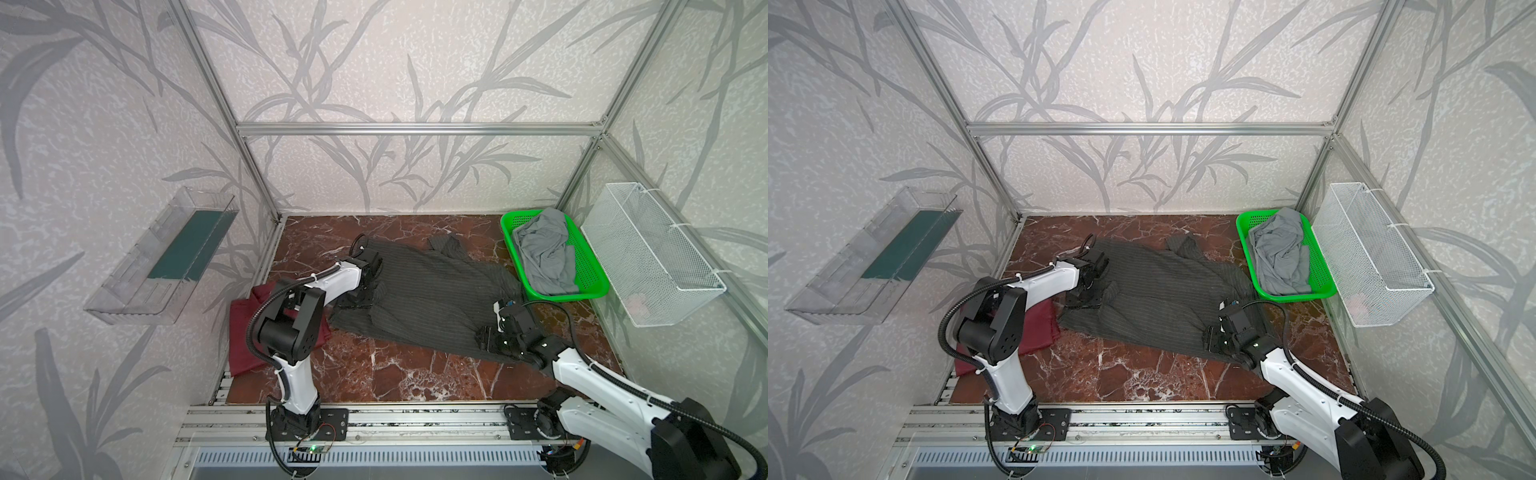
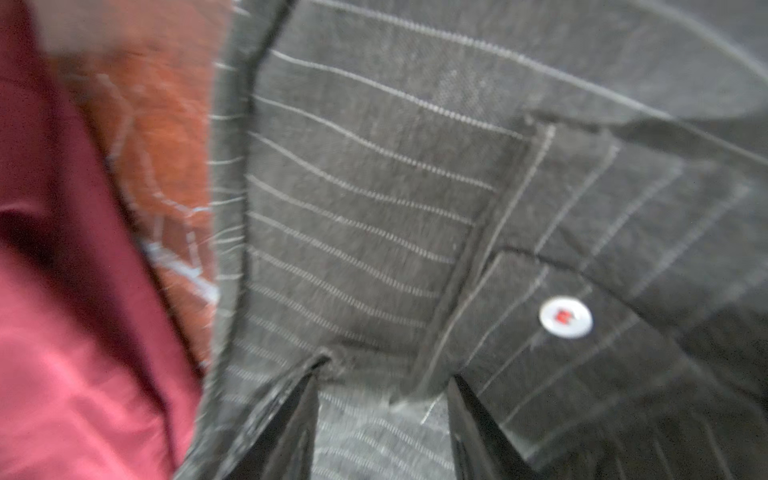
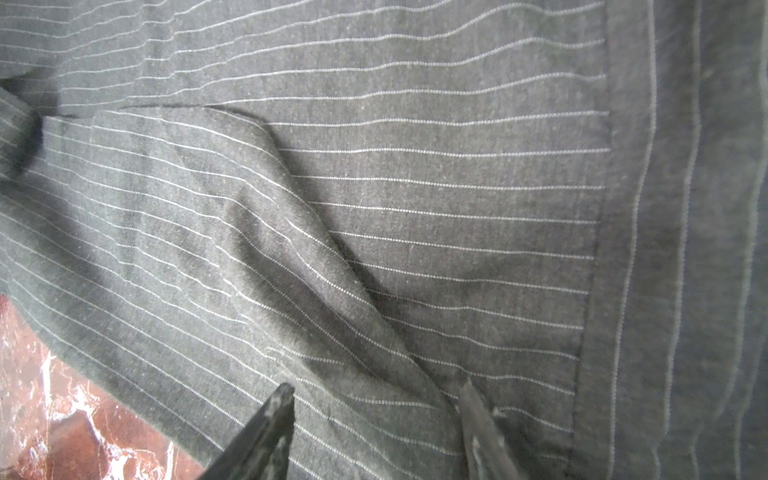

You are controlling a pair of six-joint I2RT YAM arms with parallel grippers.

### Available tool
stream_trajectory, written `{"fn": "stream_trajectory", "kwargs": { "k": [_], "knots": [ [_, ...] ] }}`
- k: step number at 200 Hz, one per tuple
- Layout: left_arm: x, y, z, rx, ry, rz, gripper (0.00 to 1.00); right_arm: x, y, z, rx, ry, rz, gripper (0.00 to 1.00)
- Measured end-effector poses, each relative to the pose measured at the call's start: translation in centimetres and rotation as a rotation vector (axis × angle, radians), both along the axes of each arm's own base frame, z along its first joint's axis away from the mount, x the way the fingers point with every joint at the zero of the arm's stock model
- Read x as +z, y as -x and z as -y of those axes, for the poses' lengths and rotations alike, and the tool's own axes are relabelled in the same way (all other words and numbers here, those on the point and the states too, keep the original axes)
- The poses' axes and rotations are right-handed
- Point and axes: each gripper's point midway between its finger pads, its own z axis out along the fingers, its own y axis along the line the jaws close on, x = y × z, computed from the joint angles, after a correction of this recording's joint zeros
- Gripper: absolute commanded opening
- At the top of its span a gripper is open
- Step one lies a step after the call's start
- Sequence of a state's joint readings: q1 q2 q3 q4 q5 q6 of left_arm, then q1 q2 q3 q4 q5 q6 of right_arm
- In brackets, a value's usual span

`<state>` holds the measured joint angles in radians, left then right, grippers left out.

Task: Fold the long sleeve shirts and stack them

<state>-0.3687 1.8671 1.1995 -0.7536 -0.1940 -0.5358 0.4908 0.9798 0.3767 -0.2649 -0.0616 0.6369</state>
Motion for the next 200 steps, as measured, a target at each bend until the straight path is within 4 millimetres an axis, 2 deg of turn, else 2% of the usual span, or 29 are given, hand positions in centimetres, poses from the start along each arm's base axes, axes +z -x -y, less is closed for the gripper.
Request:
{"fn": "stream_trajectory", "kwargs": {
  "k": [42, 64, 88, 97, 111, 154, 200],
  "knots": [
    [-0.2, -0.9, 0.6, 0.016, 0.030, 0.009, 0.33, 0.4, -0.1, 0.0, 0.005, -0.004, 0.015, 0.64],
    [-0.2, -1.0, 0.7, 0.018, 0.037, 0.014, 0.31, 0.5, -0.1, 0.0, 0.005, -0.006, 0.021, 0.63],
    [-0.2, -1.2, 0.8, 0.020, 0.040, 0.021, 0.22, 0.5, -0.1, 0.0, 0.005, -0.006, 0.021, 0.64],
    [-0.2, -1.3, 0.8, 0.018, 0.040, 0.024, 0.15, 0.5, 0.0, 0.0, 0.006, -0.005, 0.019, 0.63],
    [-0.2, -1.4, 0.8, 0.019, 0.038, 0.028, 0.10, 0.5, 0.0, 0.0, 0.008, -0.004, 0.020, 0.63],
    [-0.2, -1.5, 0.6, 0.017, 0.025, 0.031, 0.08, 0.8, 0.1, 0.1, 0.007, -0.006, 0.025, 0.64],
    [-0.1, -1.4, 0.0, 0.019, -0.008, 0.033, 0.19, 1.0, 0.2, 0.1, 0.008, -0.010, 0.032, 0.63]
  ]
}}
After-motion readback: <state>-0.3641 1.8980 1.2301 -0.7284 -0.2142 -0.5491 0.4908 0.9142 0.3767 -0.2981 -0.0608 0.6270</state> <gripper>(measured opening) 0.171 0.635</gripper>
